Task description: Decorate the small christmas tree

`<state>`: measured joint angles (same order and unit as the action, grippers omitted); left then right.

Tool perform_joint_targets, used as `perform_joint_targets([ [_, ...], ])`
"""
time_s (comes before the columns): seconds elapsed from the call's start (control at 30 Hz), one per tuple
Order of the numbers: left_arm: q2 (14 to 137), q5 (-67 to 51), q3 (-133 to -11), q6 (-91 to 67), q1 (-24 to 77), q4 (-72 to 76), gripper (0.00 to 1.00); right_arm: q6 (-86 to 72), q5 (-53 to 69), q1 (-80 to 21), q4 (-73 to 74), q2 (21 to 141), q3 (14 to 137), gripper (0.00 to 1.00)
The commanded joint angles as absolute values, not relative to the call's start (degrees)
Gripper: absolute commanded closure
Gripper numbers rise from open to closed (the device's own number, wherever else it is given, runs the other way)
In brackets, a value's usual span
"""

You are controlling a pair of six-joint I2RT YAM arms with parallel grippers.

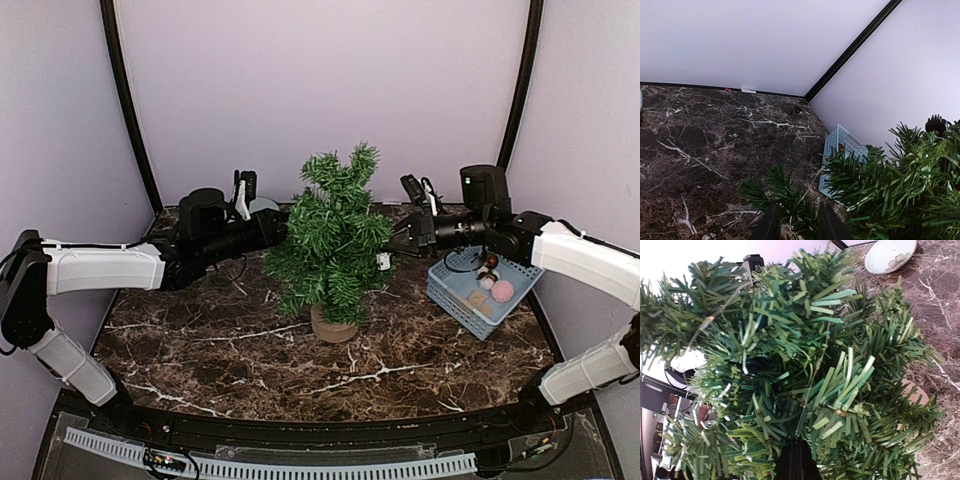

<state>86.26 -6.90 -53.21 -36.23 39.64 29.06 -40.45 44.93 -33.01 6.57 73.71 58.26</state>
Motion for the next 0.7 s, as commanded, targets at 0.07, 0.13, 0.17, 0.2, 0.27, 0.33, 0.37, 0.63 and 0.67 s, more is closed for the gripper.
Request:
perform_joint_targets([
  [0.07, 85.89, -7.19, -53.77, -35.84, 39.31, 30.61, 0.73, -35.19, 41.38, -33.57, 9.07, 72.64, 57.58, 0.99],
  [0.13, 85.89, -7.27, -53.79, -35.86, 39.37, 30.54, 0.73, -34.42, 41.16, -33.74, 9.84, 72.90, 57.42, 0.89],
  [0.17, 85.81, -7.24, -53.77, -35.81, 39.37, 30.52, 0.73, -34.34, 41.20, -33.75, 9.97, 73.02, 57.23, 0.85],
  [0.2, 85.75, -7.17, -53.78, -35.80, 39.37, 30.48, 0.72, -34.29, 41.22, -33.77, 10.00, 73.01, 57.14, 0.82],
  [0.27, 85.39, -7.13, -53.79, -35.73, 39.37, 30.25, 0.72, -34.11, 40.86, -33.84, 10.32, 72.57, 57.39, 0.78],
  [0.33, 84.83, -7.08, -53.79, -35.57, 39.33, 29.85, 0.71, -33.61, 40.31, -33.84, 11.22, 72.00, 58.17, 0.76],
  [0.37, 84.60, -7.01, -53.72, -35.54, 39.36, 29.69, 0.71, -33.25, 40.05, -33.84, 11.69, 71.66, 58.61, 0.75],
  [0.63, 80.70, -6.83, -52.07, -35.05, 38.92, 27.40, 0.53, -32.48, 37.53, -33.84, 13.78, 68.46, 59.18, 0.62],
  [0.67, 79.92, -6.76, -51.69, -35.02, 38.84, 27.04, 0.51, -32.38, 37.24, -33.84, 14.03, 68.15, 59.10, 0.61],
])
